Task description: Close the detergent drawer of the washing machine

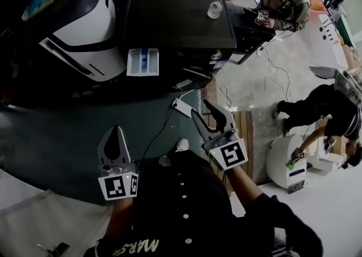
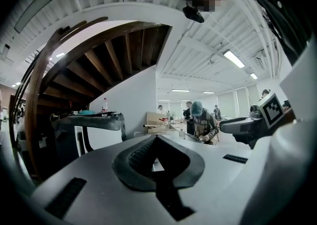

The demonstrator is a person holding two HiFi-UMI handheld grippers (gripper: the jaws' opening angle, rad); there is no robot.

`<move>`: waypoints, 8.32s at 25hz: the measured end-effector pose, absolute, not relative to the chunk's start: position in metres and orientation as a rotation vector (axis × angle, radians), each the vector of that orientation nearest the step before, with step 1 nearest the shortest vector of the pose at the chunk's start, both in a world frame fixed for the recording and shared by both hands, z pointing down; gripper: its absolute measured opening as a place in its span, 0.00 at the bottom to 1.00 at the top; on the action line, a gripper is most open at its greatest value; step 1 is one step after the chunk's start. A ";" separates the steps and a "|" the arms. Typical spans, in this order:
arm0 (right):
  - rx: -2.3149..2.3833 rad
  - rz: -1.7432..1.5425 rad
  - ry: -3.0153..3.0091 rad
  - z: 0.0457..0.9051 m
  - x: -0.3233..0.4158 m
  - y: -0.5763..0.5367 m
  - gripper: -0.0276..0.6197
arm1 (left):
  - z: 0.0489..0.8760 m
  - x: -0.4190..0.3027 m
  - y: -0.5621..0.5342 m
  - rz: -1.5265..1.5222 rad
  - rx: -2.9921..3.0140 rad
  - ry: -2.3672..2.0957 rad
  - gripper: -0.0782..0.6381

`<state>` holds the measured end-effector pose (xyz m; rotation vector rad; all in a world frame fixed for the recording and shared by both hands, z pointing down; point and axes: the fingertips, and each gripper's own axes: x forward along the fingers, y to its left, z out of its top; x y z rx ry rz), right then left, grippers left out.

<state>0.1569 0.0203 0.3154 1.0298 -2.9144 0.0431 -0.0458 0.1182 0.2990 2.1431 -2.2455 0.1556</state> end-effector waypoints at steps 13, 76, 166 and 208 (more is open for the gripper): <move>0.920 0.072 -2.929 0.327 0.124 -0.010 0.32 | 0.296 -0.061 0.100 0.156 2.081 -2.297 0.11; 1.664 0.435 -2.211 0.572 -0.019 -0.092 0.33 | 0.418 -0.215 0.005 0.374 2.227 -1.694 0.11; 1.619 0.374 -2.201 0.557 -0.044 -0.213 0.24 | 0.404 -0.229 -0.014 0.370 2.160 -1.788 0.11; 1.464 0.114 -2.669 0.282 0.095 -0.098 0.09 | 0.279 -0.182 -0.035 0.133 2.354 -1.978 0.11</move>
